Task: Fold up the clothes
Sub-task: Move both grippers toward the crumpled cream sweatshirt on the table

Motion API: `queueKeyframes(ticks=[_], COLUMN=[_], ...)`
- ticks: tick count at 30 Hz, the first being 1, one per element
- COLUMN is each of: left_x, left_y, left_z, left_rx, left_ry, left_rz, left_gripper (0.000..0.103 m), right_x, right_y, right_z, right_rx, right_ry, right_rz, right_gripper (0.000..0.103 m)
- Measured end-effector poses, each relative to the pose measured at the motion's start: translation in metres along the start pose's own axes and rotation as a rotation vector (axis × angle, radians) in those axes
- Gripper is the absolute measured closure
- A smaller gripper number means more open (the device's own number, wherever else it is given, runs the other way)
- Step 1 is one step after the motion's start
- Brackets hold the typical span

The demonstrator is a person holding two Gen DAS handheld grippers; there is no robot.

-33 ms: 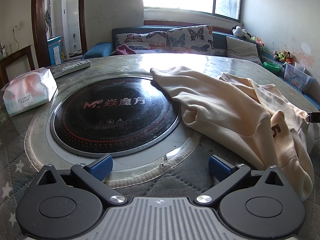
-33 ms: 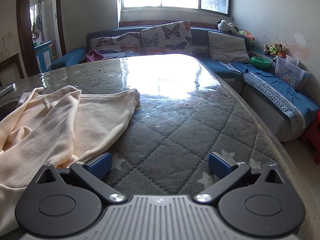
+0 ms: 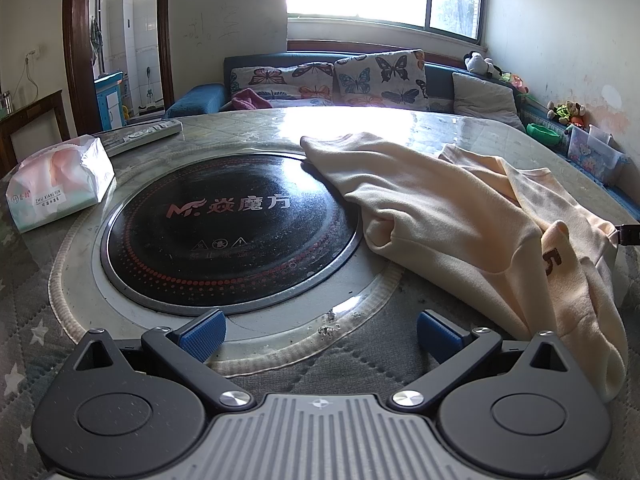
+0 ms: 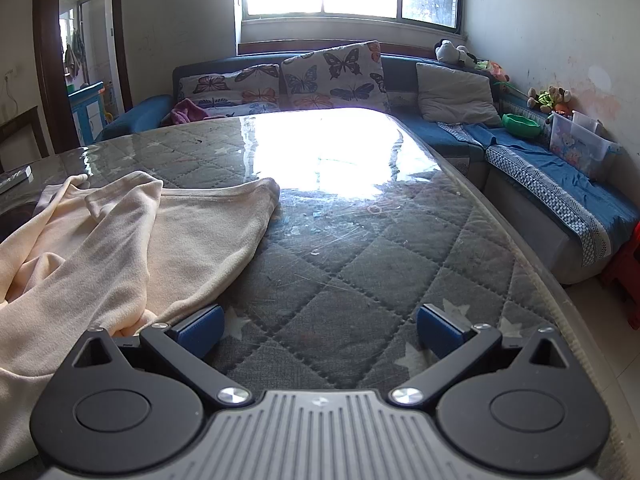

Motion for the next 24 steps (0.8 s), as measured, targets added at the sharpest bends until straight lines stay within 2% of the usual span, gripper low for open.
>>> queueKeyframes(ticks=[10,15,24], left_x=[0.002,-0.001,-0.007], left_y=[0.000,0.001,0.013], left_z=[-0.001,-0.001,0.001], left_rx=[-0.002,-0.018,-0.026], left_ry=[-0.008,-0.014,-0.037], left_rz=[-0.003,-0.028,-0.029], left_gripper=[0.000,0.000,0.000], right_x=[-0.023,-0.044,-0.067], right_y=[-0.013,-0.017,-0.028], right_z=[0.000,0.007,0.017], right_rx=[-0.058,-0.082,-0.094], right_ry=[0.013,0.010,-0.001], right_rz=[0.003,0.005,-0.030], right_gripper=[0.000,0.000,0.000])
Point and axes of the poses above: each gripper's, at about its wrist camera, not at the fingertips, and x roughly the way its jaws point, y to its right, z to its underside, the point moved 8 cm from there along x, roughly the way its jaws point, and after that the axes turned 11 degrees about z, right-handed, at the moved point
